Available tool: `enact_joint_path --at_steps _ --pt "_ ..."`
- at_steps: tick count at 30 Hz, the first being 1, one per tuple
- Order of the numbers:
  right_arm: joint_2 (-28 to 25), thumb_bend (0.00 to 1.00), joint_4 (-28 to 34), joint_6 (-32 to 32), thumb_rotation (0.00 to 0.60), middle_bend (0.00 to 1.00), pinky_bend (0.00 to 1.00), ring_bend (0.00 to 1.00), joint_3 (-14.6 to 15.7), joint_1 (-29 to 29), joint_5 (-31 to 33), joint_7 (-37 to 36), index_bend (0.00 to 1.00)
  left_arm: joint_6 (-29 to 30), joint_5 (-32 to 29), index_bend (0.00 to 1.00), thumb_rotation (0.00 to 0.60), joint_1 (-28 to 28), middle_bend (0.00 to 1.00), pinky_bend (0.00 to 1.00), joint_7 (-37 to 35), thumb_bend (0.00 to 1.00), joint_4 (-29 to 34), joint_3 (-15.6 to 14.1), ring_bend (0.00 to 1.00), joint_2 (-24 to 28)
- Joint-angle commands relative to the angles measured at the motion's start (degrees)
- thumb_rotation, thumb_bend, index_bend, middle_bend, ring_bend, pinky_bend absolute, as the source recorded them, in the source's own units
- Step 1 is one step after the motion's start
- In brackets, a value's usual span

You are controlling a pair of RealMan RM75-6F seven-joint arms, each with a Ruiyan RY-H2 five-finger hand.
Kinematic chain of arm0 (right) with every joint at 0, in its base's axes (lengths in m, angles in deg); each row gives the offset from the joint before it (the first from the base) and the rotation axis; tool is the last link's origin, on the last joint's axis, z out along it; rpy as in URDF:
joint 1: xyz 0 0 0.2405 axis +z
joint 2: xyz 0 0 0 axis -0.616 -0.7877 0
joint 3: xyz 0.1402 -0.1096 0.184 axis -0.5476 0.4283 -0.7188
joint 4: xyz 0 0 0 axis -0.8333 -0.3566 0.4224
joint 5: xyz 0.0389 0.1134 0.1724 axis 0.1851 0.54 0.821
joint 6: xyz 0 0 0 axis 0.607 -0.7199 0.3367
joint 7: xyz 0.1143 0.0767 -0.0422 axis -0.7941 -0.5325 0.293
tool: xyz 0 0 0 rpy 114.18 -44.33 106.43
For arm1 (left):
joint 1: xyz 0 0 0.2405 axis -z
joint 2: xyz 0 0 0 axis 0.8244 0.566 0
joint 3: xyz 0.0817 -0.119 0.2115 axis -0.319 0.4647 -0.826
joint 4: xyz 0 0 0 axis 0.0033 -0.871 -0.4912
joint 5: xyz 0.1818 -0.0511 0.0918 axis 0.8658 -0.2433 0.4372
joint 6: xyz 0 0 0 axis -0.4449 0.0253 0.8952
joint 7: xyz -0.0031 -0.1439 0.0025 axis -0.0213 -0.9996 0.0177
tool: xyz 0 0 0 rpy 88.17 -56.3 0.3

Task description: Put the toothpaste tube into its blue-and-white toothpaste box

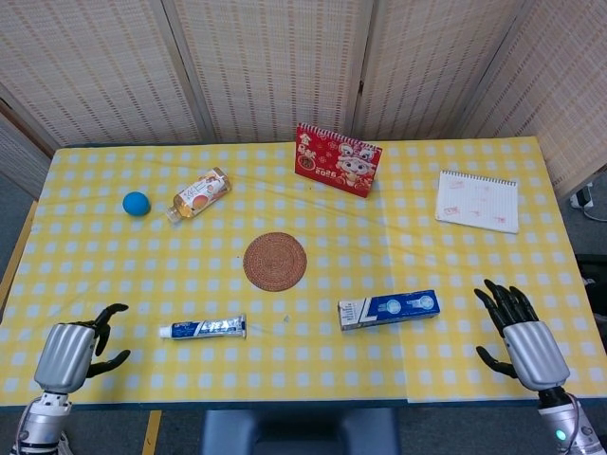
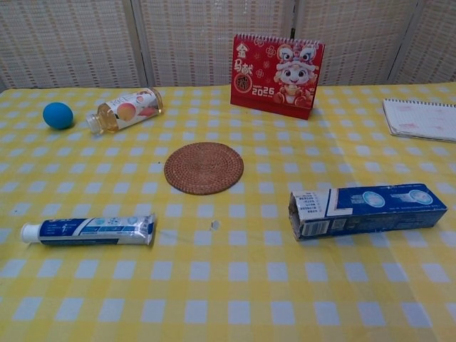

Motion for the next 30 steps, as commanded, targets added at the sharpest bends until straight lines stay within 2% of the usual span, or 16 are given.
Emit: enact_joint_path --at_steps 1,8,15,22,30 --pt "0.1 0.30 0.0 -0.5 0.600 0.00 0.00 0.00 -0.2 0.2 0.4 -0.1 0.00 -6.4 -3.5 0.45 0.600 2.7 1.00 1.00 2.7 0.16 1.2 -0.1 1.00 -2.6" --pt "0.1 0.30 0.1 -1.3 0.600 0.00 0.00 0.00 -0.4 0.5 1.1 -0.4 0.00 -11.8 -8.7 0.49 0.600 5.6 1.00 1.00 6.7 0.17 3.7 1.4 1.00 -7.0" --pt "0.1 0.30 0.1 -2.1 0.600 0.00 0.00 0.00 -0.7 0.9 1.9 -0.5 0.00 -18.2 -13.6 0.48 0.600 9.3 1.00 1.00 10.5 0.17 4.9 2.2 1.00 -9.1" --pt "-0.3 0.30 0.1 -1.9 0.600 0.00 0.00 0.00 -0.8 0.8 2.1 -1.2 0.00 -21.0 -17.7 0.44 0.600 12.0 1.00 1.00 12.5 0.17 4.0 3.8 1.00 -12.4" --pt "-0.5 0.30 0.1 -1.8 0.600 0.00 0.00 0.00 -1.2 0.8 2.7 -1.6 0.00 -23.8 -21.8 0.42 0.600 14.5 1.00 1.00 13.7 0.21 3.1 4.8 1.00 -13.7"
